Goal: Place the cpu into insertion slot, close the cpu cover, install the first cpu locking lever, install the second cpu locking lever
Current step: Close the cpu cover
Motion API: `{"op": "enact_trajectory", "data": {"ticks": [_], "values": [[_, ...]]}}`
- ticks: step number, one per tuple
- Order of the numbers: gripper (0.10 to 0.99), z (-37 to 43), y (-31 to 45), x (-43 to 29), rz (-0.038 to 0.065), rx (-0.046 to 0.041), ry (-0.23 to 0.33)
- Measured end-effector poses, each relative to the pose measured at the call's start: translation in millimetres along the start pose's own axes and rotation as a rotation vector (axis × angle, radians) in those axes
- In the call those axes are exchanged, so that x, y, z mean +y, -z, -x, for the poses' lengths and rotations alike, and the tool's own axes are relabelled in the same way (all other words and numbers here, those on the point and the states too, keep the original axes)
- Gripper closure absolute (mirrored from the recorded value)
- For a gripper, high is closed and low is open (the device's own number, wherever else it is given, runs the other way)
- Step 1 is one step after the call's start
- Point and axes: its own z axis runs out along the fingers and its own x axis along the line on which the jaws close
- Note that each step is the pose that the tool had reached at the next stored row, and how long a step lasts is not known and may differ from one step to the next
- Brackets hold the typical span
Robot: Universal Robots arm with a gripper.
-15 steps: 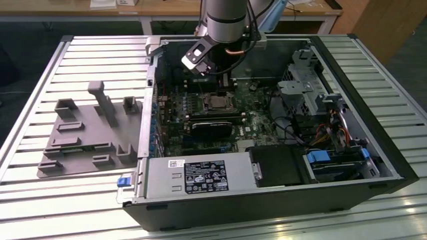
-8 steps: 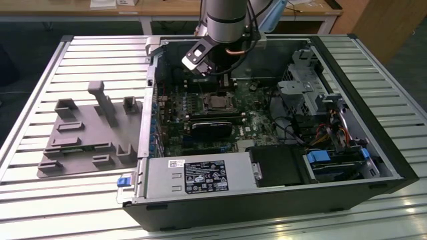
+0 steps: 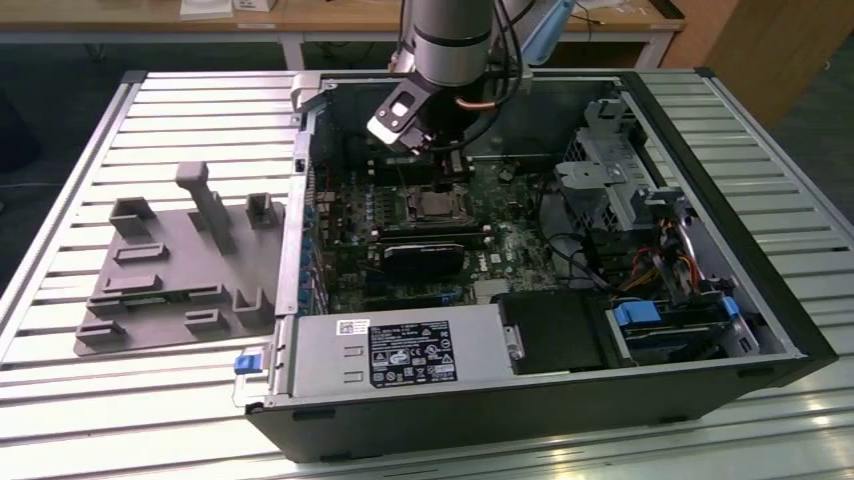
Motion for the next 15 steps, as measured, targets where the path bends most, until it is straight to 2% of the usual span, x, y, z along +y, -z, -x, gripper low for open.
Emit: {"op": "enact_trajectory", "data": {"ticks": [15], "values": [[0.98,0.0,0.0,0.0,-0.001,0.0094,0.258]]}}
